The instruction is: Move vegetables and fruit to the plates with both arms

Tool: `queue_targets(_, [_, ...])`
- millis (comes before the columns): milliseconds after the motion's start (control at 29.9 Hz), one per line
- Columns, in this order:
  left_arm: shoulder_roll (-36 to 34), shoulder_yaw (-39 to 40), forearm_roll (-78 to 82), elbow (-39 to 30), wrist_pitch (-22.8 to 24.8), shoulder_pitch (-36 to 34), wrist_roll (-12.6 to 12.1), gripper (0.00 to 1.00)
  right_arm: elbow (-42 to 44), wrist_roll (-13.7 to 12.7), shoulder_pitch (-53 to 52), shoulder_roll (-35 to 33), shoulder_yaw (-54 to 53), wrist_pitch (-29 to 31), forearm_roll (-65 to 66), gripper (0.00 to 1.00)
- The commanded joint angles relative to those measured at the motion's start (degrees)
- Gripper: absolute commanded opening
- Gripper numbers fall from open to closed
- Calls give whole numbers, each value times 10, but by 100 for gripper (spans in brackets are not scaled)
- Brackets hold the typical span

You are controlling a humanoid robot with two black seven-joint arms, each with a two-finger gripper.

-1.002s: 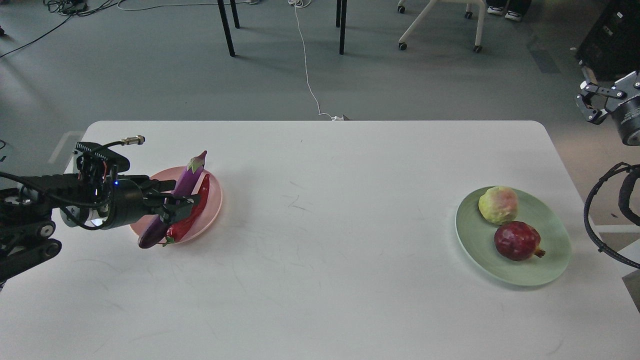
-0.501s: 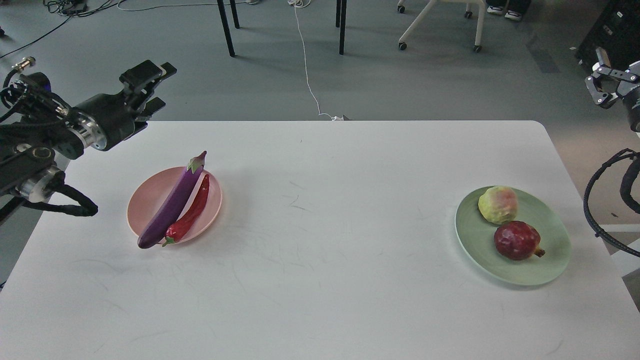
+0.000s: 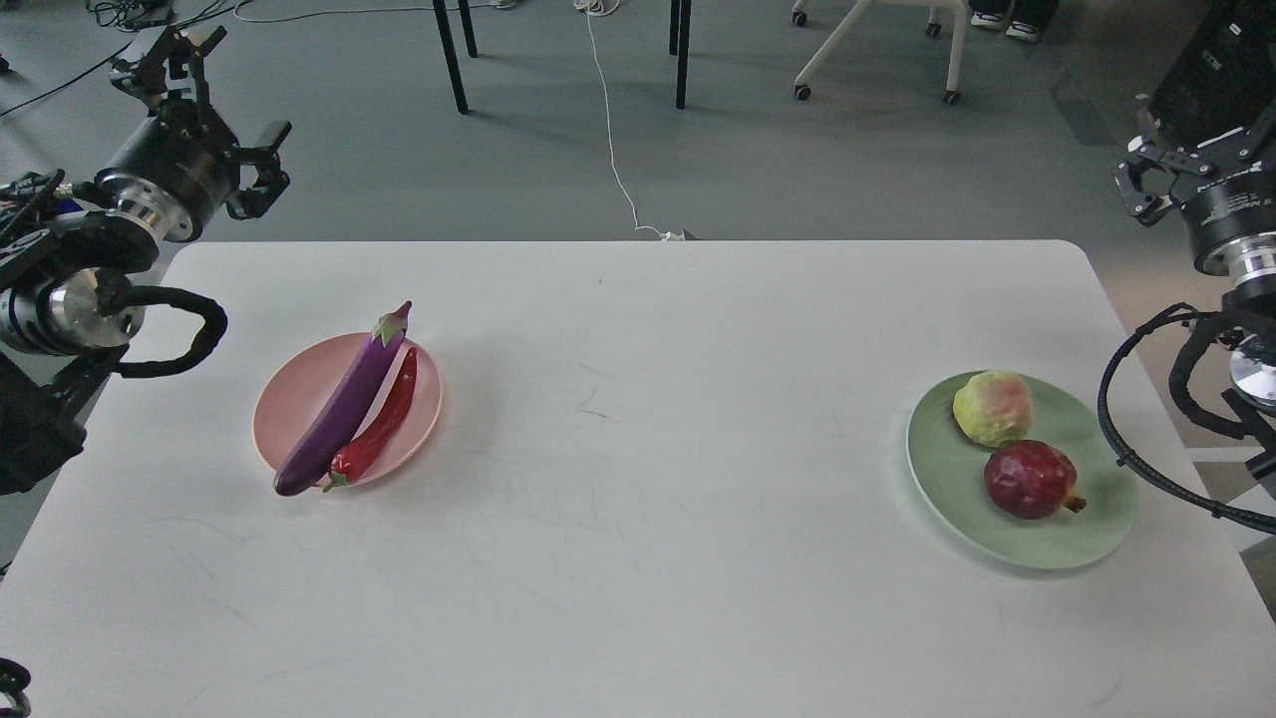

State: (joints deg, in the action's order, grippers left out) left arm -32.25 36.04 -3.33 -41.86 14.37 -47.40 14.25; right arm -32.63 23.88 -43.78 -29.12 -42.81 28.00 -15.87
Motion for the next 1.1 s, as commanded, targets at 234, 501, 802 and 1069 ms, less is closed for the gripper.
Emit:
queue_targets(234, [83,62,-43,89,64,-1,-2,98,13,-36,-1,7,-10,-17,-2,99])
queue_targets(501, [96,69,-44,89,64,1,2,98,14,-36,-2,6,-2,-12,3,99])
queue_targets(802, [91,70,-45,85,91,3,25,98,13,-35,-7,12,-2,-12,4,99])
queue_targets(1069, [95,70,-44,85,86,2,24,98,13,-35,-8,17,-2,-11,4,99])
